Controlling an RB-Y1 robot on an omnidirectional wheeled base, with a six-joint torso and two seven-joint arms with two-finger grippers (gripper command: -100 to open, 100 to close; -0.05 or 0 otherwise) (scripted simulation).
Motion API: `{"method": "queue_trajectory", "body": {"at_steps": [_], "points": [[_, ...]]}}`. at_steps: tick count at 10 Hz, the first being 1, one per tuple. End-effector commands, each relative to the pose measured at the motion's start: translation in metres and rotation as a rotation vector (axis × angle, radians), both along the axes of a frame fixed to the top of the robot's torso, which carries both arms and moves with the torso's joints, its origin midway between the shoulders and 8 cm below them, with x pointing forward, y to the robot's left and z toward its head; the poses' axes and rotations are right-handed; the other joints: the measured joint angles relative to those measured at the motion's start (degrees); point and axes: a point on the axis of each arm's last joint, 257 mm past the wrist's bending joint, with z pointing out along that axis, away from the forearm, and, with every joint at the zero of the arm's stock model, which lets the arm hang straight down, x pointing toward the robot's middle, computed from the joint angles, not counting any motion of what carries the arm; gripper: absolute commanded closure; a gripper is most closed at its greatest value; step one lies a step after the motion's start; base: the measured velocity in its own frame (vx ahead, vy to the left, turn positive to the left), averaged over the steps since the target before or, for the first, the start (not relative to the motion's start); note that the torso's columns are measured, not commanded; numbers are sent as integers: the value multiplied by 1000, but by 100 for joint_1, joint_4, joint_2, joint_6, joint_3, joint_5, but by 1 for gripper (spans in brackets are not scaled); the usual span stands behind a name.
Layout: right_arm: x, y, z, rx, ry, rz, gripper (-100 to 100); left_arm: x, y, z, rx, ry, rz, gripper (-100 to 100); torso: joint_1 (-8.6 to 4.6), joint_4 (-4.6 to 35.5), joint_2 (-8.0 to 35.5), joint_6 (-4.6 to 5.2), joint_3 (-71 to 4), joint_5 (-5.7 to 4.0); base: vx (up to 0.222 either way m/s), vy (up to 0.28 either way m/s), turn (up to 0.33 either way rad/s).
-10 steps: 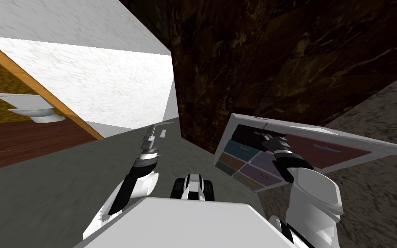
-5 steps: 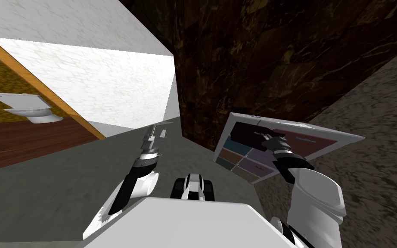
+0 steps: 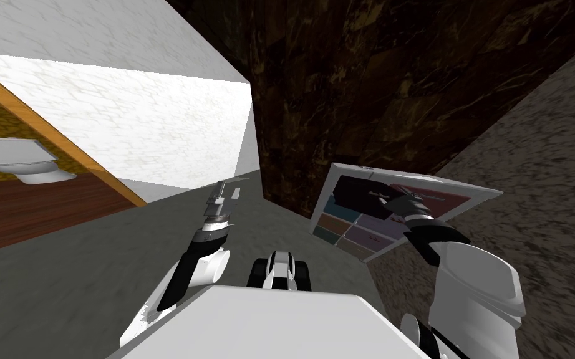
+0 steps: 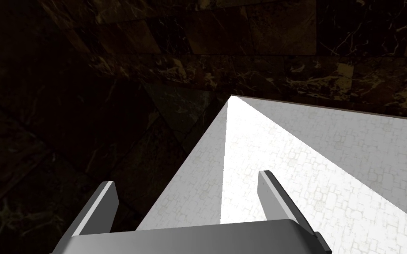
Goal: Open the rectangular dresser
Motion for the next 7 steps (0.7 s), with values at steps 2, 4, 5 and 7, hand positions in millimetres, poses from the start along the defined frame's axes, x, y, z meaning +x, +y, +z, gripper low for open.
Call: {"method": "queue_trajectory", "body": {"at_steps": [2,4,5,7], "points": [[-1,-7,24,-2,-3,16,-100,0,0,0,0,0,0,0,7,8,34,7,23,-2,31,37,-31],[-2,-11,37,-3,-2,23,-100,0,0,0,0,0,0,0,12,12,37,9,26,3,25,49,-45],[-2,-10,30,0,3,21,-100,0,0,0,0,0,0,0,19,19,40,10,25,14,12,17,-17],[-2,-11,28,3,7,21,0,0,0,0,0,0,0,0,16,15,41,5,27,7,0,0,0]]}}
